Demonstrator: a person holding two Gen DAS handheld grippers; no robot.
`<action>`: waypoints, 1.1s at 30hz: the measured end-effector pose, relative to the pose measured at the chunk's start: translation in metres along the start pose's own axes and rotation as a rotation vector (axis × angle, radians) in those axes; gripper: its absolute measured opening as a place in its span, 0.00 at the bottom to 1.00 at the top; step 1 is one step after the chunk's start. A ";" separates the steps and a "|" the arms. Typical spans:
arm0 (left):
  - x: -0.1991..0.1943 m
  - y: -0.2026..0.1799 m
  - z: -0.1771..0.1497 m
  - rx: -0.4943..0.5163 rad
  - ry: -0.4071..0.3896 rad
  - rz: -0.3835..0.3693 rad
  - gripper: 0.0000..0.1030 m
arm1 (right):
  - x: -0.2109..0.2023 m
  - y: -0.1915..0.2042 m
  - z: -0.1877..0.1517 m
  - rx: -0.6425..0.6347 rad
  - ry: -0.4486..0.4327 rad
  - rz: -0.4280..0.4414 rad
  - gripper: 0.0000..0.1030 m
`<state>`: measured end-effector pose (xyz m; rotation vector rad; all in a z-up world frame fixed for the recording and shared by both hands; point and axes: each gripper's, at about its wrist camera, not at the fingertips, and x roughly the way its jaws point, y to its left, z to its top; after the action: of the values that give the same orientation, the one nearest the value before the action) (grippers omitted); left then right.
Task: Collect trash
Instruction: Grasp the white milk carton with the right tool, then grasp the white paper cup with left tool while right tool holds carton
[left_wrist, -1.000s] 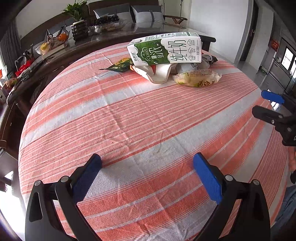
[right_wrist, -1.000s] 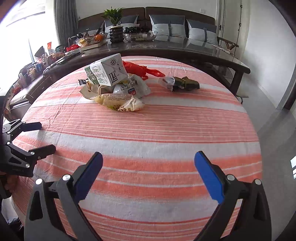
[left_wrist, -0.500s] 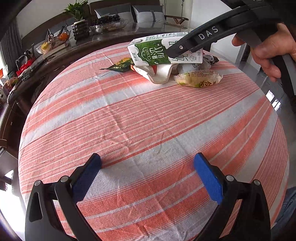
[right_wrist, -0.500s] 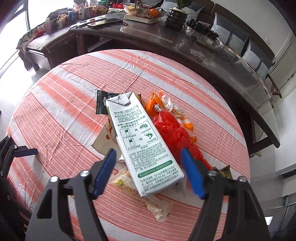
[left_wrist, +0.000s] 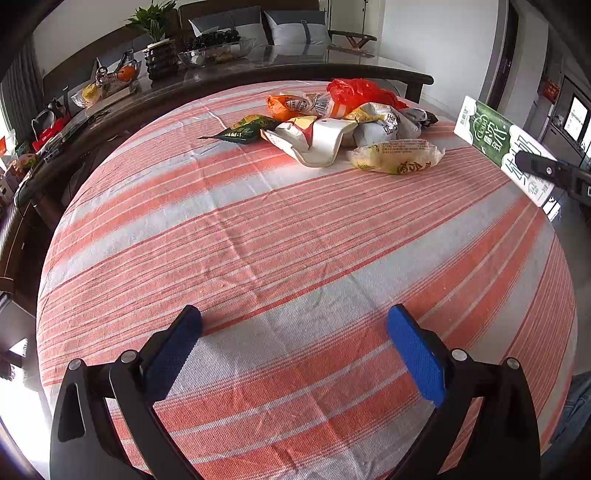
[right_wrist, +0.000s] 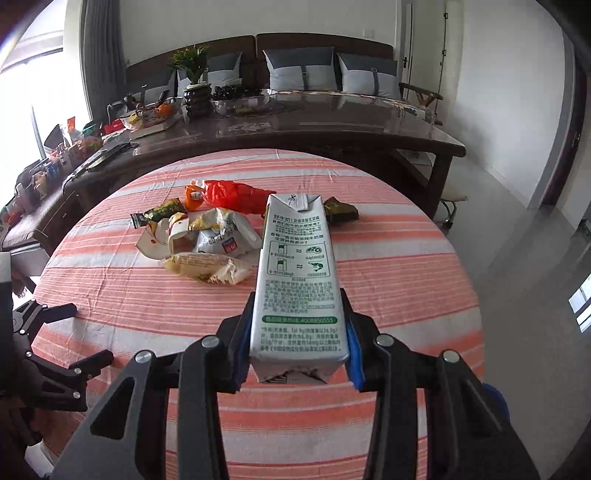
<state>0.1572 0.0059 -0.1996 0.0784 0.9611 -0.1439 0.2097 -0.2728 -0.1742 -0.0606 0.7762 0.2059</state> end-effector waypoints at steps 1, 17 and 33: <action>0.000 0.000 0.000 0.000 0.000 0.000 0.96 | 0.005 -0.003 -0.012 0.015 0.013 -0.013 0.40; 0.032 0.024 0.076 -0.197 -0.062 -0.140 0.78 | 0.014 0.016 -0.059 0.095 0.064 -0.051 0.89; 0.018 0.055 0.055 -0.160 0.010 -0.256 0.03 | 0.018 0.000 -0.061 0.183 0.091 -0.041 0.88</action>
<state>0.2205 0.0515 -0.1833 -0.1917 0.9873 -0.3020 0.1802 -0.2781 -0.2303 0.0871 0.8807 0.0929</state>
